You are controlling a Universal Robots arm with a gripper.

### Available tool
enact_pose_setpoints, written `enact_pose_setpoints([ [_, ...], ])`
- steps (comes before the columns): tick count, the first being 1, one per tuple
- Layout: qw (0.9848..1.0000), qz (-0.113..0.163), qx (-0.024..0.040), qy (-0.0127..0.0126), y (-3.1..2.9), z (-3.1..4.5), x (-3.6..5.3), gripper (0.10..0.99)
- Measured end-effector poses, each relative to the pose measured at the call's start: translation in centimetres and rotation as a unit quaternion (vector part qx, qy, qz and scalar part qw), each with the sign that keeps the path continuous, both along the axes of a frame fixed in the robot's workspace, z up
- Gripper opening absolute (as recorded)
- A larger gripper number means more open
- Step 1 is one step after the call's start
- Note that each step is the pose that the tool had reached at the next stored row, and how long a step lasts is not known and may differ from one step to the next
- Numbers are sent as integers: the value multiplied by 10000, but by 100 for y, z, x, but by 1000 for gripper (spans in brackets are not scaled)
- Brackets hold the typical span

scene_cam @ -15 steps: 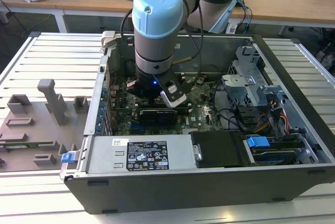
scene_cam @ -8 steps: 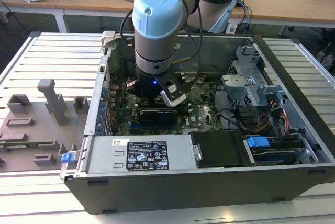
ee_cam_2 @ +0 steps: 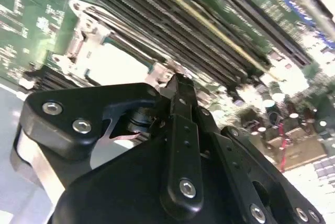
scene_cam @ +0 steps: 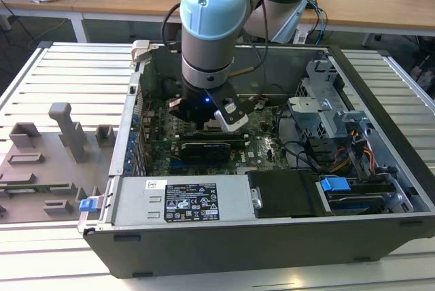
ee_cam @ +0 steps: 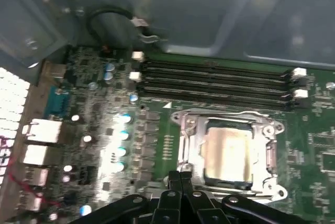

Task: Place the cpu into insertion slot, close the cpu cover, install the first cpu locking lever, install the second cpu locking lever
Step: 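Install the second cpu locking lever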

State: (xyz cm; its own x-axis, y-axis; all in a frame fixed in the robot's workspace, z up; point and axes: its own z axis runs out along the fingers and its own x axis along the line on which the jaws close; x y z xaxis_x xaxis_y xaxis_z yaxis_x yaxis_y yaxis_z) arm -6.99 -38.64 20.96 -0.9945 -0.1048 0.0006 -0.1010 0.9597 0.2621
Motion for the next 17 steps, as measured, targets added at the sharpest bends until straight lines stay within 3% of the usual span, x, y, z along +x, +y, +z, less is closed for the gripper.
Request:
enact_pose_setpoints([
  [4,10000,0,-11,97,42,-8,171,106],
  [9,9997,0,-52,237,124,-19,428,106],
  [10,9996,-3,-115,243,168,-20,443,106],
  [11,9995,-4,-225,243,217,-20,449,106],
  [15,9985,-11,-484,243,313,-20,451,106],
  [17,9975,-15,-662,242,392,-20,453,106],
])
